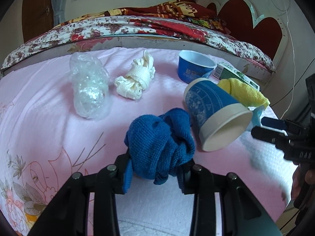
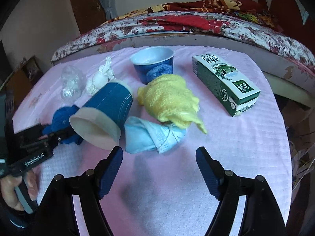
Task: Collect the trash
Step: 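Grasp the blue socks with the left tool while the right tool grasps the light-blue cloth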
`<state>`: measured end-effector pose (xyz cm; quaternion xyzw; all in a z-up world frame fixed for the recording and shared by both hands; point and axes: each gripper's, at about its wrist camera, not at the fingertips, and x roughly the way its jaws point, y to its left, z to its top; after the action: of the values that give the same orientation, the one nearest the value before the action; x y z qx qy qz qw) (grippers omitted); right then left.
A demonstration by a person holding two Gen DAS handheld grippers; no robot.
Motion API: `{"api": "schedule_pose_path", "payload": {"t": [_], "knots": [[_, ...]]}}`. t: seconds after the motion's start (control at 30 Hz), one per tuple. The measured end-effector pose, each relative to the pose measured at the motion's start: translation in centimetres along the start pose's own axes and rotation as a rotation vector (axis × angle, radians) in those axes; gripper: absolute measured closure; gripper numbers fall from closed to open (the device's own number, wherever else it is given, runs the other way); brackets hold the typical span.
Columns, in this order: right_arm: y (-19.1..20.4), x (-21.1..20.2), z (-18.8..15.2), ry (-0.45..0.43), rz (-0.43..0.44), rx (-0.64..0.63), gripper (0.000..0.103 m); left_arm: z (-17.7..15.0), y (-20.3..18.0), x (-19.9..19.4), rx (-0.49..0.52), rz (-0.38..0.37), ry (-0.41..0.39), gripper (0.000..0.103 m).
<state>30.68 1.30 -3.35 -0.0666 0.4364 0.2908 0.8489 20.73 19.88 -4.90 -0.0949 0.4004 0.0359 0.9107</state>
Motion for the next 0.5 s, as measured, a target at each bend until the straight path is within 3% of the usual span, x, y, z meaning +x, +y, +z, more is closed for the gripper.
{"api": "schedule_pose_path", "payload": {"t": [0.17,0.23,0.33,0.5], "knots": [[0.3,1.2,0.8,-0.015,-0.026,0.010,0.026,0.0,-0.1,0.1,0.016,0.007,0.002,0.065],[0.4,2.1,1.1,-0.010,-0.012,0.030,0.046,0.0,-0.2,0.1,0.021,0.011,0.003,0.066],[0.4,1.8,1.2,-0.022,-0.012,0.030,0.057,0.0,-0.1,-0.2,0.023,0.011,-0.001,0.068],[0.2,0.1,0.4,-0.019,-0.012,0.003,0.061,-0.8,0.1,-1.4,0.014,0.022,-0.017,0.068]]}}
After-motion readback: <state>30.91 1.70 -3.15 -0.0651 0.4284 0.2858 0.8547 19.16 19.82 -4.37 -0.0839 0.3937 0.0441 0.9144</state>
